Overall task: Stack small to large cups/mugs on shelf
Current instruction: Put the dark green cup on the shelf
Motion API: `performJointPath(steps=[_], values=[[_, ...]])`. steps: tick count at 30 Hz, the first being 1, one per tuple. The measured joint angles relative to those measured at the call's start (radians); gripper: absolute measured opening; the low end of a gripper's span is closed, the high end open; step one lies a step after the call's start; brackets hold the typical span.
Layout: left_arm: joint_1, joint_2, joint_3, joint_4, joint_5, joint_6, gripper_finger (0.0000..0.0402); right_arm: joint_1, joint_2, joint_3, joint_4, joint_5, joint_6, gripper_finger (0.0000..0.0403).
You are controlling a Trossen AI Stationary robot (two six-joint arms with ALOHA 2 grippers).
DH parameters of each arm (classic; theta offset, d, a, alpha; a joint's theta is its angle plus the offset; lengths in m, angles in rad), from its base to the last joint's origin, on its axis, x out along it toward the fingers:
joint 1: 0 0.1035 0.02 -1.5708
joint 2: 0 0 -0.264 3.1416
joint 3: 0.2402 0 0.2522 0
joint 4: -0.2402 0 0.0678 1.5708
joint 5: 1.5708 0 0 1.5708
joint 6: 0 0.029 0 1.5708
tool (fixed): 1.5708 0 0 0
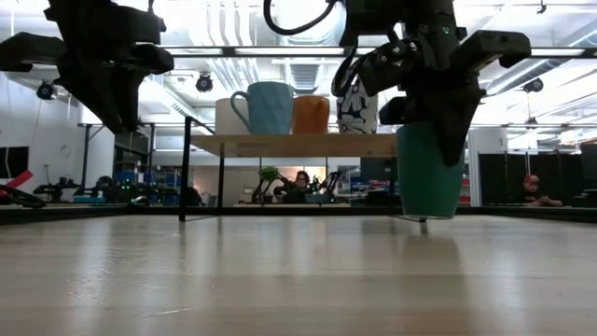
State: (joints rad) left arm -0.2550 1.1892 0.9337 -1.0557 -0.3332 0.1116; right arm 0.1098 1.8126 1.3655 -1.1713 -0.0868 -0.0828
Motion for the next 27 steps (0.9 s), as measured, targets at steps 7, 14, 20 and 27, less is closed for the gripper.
performJointPath(steps=[7, 14, 20, 27], values=[[0.000, 0.000, 0.000, 0.000, 0.000, 0.000, 0.0080, -0.001, 0.000, -0.006, 0.003, -0.014, 0.005, 0.0009], [0.000, 0.000, 0.000, 0.000, 0.000, 0.000, 0.0080, -0.007, 0.000, -0.008, -0.014, -0.017, -0.004, 0.0008], [0.000, 0.000, 0.000, 0.000, 0.000, 0.000, 0.0080, -0.051, 0.000, 0.058, -0.143, 0.039, -0.021, 0.0008], [0.000, 0.000, 0.000, 0.001, 0.000, 0.000, 0.0080, -0.130, 0.000, 0.226, -0.232, -0.001, -0.051, 0.0008]])
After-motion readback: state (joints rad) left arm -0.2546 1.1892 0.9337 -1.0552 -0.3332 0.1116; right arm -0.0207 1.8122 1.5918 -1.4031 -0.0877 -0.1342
